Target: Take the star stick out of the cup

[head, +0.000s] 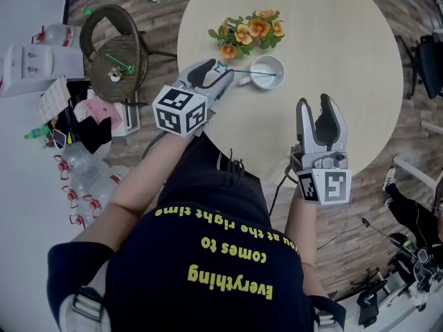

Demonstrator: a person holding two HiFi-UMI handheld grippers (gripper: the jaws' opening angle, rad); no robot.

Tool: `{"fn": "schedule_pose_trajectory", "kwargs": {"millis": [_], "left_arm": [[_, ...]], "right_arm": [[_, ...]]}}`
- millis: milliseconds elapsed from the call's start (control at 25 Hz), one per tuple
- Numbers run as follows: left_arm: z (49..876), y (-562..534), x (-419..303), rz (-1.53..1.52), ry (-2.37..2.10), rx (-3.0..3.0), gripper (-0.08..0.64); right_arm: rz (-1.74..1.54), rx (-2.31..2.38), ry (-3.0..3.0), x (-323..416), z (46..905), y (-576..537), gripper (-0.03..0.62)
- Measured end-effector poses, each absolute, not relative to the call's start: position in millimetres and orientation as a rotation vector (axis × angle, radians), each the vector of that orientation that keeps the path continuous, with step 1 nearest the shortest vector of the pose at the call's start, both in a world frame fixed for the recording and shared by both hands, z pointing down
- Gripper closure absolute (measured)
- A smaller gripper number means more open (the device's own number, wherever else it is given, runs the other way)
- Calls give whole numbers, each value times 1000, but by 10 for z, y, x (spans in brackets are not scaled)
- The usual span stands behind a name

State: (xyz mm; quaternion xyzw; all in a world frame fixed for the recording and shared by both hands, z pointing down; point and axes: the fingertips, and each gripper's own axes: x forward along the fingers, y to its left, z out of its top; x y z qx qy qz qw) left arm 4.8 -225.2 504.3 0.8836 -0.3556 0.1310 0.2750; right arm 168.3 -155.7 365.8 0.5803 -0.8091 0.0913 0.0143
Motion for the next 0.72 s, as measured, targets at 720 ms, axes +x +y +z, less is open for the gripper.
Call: {"fn": "schedule_pose_trajectory", "kwargs": {"millis": [720], "left_arm": [[4991,-2234,56,366,-989,2397,515]], "right_arm": [[275,1803,-2524,1704,3635,-1531,388]]}}
